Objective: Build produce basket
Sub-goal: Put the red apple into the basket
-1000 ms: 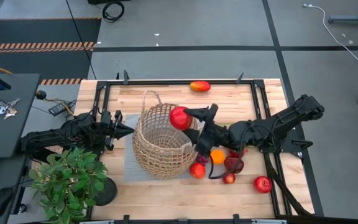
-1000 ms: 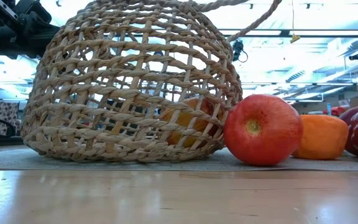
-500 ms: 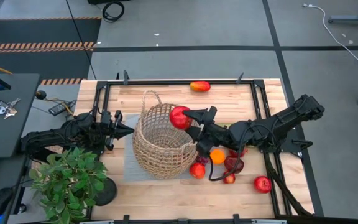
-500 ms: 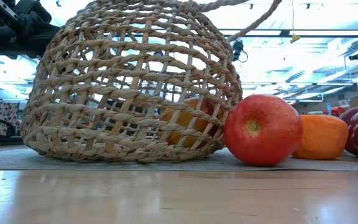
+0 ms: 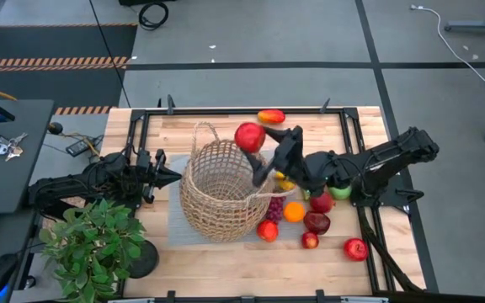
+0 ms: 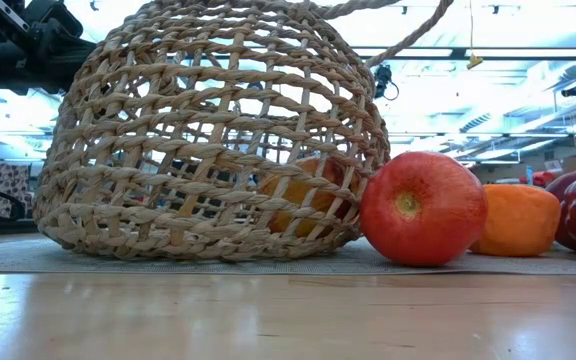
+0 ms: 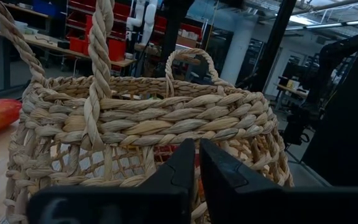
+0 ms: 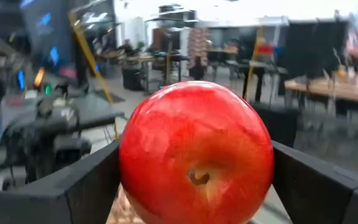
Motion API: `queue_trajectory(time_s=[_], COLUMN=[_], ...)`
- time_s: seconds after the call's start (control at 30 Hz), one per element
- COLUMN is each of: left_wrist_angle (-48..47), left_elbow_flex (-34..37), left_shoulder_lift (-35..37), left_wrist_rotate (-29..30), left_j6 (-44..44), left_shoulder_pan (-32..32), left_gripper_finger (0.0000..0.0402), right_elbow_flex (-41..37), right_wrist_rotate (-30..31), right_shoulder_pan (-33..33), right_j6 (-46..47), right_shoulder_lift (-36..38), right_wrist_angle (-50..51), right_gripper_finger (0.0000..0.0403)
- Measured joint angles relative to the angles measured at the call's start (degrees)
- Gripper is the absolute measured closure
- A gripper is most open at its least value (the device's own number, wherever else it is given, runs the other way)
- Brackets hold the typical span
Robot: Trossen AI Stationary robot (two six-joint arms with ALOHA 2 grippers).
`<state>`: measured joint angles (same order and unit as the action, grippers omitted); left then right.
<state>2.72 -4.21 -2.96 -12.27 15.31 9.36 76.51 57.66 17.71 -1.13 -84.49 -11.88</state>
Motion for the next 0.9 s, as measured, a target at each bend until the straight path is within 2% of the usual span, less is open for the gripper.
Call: queue_trajectory(time_s=[0.23,0.4,0.67,0.9], left_wrist_angle=[0.0,0.0,0.0,0.0], left_elbow_flex=[0.0,0.0,0.0,0.0], left_shoulder_lift=[0.0,0.0,0.0,0.0], left_wrist_rotate=[0.0,0.0,0.0,0.0], left_j6=[0.0,0.0,0.0,0.0], left_shoulder_pan=[0.0,0.0,0.0,0.0], left_gripper_finger=[0.0367,0.0368,0.0372,0.0366], right_elbow_flex=[0.0,0.0,0.0,0.0], right_wrist_rotate=[-0.9,-5.1,-8.5,-15.2], right_shoulder_pan=[-1.5,-2.1,-2.2,-3.1], right_j6=[21.5,31.3,31.0,31.6], right_shoulder_lift=[0.0,0.0,0.0,0.0], right_wrist_angle=[-0.1,-0.1,2.5,16.9], right_gripper_finger=[0.0024,0.0024,0.0024,0.0024])
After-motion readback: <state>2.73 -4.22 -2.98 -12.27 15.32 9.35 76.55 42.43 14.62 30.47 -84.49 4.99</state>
